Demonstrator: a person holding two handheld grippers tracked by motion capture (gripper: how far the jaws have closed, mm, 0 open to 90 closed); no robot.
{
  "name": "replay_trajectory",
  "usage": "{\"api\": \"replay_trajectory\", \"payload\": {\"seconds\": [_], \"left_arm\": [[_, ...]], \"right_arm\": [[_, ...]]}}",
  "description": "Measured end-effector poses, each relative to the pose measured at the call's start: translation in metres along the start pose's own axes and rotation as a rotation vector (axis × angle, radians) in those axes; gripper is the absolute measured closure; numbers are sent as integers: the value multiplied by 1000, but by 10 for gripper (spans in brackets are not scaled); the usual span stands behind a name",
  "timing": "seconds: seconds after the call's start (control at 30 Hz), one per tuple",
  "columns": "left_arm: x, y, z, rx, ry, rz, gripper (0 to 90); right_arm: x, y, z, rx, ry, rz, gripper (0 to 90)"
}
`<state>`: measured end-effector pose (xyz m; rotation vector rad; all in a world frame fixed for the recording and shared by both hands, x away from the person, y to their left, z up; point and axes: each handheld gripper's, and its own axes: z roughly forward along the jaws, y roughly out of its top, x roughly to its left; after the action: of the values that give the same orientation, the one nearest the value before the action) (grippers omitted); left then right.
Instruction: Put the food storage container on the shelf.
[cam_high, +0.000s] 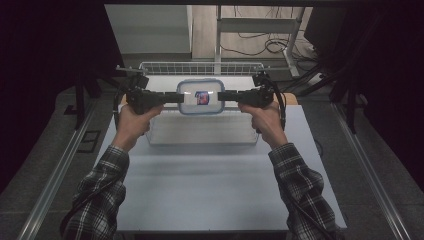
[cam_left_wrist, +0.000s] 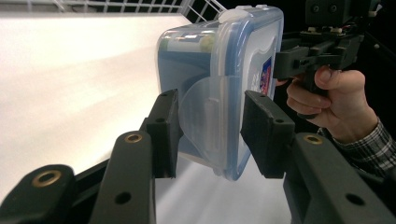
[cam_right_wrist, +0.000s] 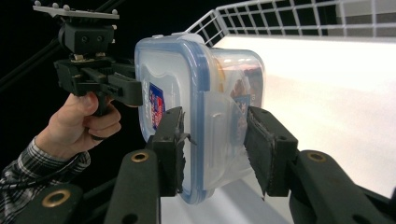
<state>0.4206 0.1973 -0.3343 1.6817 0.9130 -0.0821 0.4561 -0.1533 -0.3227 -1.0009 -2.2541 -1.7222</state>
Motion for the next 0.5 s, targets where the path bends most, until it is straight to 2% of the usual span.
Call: {"api": "replay_trajectory", "payload": {"seconds": [0.23,0.4,0.5], "left_arm": [[19,14,7,-3,5,-16,569],[33,14,14,-3,2,-40,564],[35,12,16,-16,1,-37,562]], "right_arm": [[-14,12,10,-11,-15,33,580],[-26,13,18,-6,-26,67,578],[-31,12,19,-8,-22,89,578]]}}
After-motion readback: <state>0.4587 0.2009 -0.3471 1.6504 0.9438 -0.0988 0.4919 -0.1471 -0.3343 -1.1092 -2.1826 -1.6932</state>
